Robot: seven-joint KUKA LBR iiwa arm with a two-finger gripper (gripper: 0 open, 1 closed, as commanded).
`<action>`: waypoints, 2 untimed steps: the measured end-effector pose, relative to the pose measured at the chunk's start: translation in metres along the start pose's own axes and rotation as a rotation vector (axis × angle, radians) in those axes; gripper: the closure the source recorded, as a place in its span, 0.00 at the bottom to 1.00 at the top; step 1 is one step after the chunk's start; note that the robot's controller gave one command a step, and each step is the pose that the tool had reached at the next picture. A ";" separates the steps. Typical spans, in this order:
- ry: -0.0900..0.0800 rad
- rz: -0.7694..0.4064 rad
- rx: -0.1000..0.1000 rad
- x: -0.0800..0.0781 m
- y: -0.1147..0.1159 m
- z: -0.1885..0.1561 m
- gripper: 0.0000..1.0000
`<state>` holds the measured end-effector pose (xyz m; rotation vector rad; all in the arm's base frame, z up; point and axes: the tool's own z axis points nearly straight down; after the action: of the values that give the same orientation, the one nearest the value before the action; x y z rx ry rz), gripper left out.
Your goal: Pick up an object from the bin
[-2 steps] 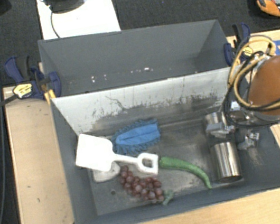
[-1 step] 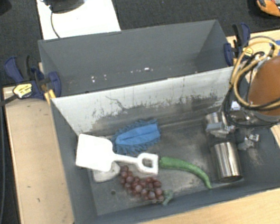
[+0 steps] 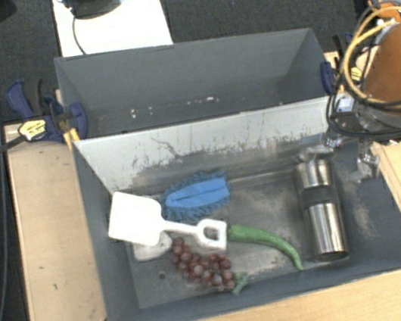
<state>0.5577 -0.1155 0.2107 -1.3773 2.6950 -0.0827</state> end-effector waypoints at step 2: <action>-0.013 0.073 0.016 -0.027 0.027 0.019 0.00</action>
Offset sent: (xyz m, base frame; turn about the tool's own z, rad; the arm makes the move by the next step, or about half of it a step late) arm -0.0048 0.0370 -0.0230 0.0739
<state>0.5538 -0.0775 0.1908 -1.2688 2.7250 -0.0890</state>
